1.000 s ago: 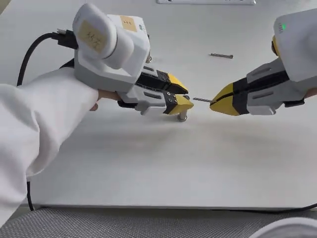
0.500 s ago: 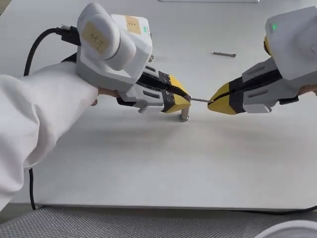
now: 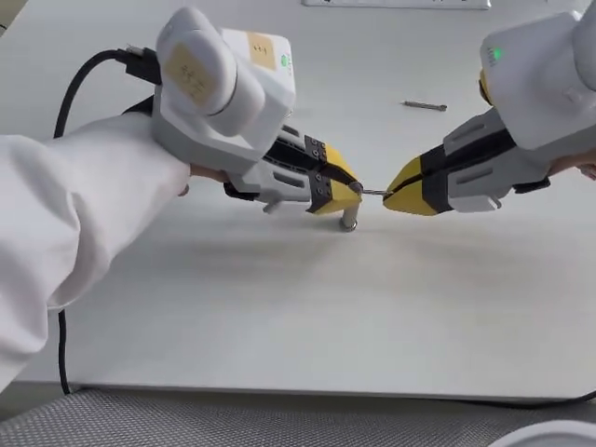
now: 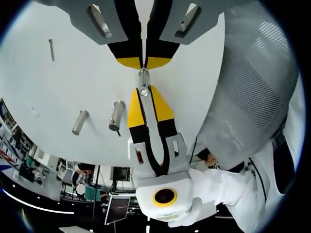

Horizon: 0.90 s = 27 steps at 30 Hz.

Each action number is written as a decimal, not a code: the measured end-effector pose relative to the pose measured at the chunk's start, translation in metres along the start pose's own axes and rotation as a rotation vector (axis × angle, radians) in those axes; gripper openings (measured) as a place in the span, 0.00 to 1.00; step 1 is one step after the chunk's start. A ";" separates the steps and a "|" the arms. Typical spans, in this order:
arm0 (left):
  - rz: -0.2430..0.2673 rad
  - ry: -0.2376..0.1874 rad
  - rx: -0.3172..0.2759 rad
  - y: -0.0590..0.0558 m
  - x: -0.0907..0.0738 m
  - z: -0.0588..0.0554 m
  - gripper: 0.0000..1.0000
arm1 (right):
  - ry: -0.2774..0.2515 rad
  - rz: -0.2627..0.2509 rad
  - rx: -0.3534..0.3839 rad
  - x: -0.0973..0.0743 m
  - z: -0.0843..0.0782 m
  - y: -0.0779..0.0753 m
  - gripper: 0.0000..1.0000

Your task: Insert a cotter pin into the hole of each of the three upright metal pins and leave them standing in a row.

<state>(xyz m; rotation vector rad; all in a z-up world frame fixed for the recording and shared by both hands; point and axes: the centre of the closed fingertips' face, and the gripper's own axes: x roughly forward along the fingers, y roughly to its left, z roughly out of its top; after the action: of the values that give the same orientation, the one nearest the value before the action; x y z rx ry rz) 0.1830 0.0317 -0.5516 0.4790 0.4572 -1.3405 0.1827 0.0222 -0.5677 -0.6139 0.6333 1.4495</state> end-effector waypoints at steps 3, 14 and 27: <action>-0.002 0.004 0.004 -0.001 0.001 0.000 0.07 | 0.007 0.006 -0.016 0.005 0.001 -0.002 0.00; -0.009 0.014 0.011 0.000 0.003 -0.001 0.08 | 0.032 0.017 -0.090 0.011 0.006 -0.007 0.00; -0.008 0.020 0.012 0.002 0.004 -0.003 0.08 | 0.026 -0.007 -0.049 0.002 0.003 -0.008 0.00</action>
<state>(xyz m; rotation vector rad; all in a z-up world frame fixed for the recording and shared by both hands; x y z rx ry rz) 0.1853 0.0307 -0.5562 0.5016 0.4679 -1.3478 0.1911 0.0254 -0.5676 -0.6739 0.6167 1.4563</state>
